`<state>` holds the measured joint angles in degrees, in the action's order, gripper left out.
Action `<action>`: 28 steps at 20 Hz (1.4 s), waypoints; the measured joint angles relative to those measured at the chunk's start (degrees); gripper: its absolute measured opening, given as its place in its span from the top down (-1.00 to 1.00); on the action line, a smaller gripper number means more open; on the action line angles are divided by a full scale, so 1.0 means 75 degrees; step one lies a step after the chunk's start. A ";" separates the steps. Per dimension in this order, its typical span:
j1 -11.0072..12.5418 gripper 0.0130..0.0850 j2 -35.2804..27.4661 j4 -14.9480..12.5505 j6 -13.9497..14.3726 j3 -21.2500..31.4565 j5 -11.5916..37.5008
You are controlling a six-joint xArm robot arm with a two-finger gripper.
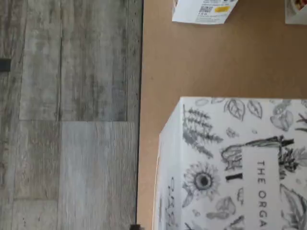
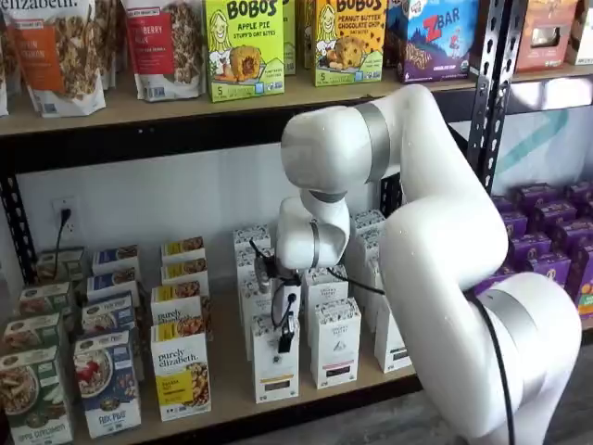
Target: Pick up the white box with a yellow strip in the middle, on the bottom shelf, the fourth box from the left
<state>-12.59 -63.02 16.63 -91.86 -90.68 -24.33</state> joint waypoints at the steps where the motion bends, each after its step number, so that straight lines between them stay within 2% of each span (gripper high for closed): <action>1: -0.0014 -0.67 -0.0005 0.0060 -0.0041 -0.0002 0.0010; 2: -0.0019 -0.67 -0.0006 0.0082 -0.0056 -0.0004 0.0010; 3: -0.0026 -0.56 -0.0004 0.0095 -0.0059 -0.0004 0.0011; 8: -0.0037 -0.56 0.0041 -0.0016 0.0056 0.0005 -0.0054; 15: -0.0035 -0.56 0.0156 0.0144 -0.0096 0.0149 0.0076; 16: -0.0031 -0.44 0.0179 0.0135 -0.0090 0.0174 0.0083; 17: -0.0029 -0.44 0.0188 0.0130 -0.0087 0.0181 0.0076; 18: -0.0029 -0.33 0.0196 0.0134 -0.0092 0.0187 0.0069; 21: -0.0030 -0.22 0.0232 0.0169 -0.0119 0.0225 0.0070; 22: -0.0035 -0.11 0.0250 0.0182 -0.0127 0.0249 0.0080; 28: -0.0052 -0.11 0.0377 0.0234 -0.0163 0.0415 0.0126</action>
<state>-12.99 -60.19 18.38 -93.08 -87.57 -23.39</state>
